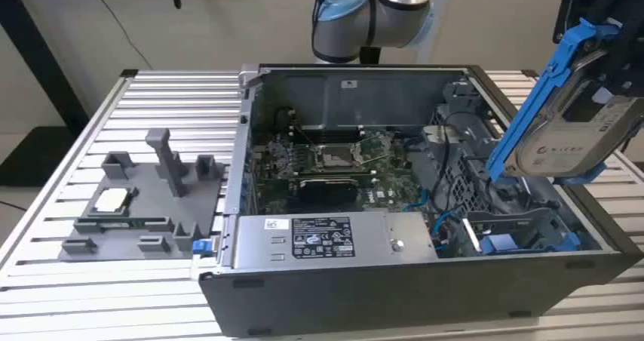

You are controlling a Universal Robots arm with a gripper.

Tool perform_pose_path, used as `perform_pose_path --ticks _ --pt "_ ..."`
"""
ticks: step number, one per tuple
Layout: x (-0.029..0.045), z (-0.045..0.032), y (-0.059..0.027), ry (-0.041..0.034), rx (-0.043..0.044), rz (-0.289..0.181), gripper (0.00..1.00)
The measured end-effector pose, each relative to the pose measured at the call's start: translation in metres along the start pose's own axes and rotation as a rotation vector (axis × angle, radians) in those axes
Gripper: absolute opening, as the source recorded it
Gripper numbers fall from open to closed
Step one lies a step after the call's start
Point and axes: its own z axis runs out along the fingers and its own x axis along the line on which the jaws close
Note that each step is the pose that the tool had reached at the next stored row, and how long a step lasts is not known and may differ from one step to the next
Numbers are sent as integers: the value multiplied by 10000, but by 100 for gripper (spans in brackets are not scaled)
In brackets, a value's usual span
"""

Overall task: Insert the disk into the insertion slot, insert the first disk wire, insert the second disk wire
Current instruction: 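Insert the disk into the insertion slot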

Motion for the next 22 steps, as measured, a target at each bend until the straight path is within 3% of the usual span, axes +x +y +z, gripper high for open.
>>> perform_pose_path --ticks 14,22 --pt "0 5 1 -1 0 0 33" --pt "61 128 -8 4 0 0 33"
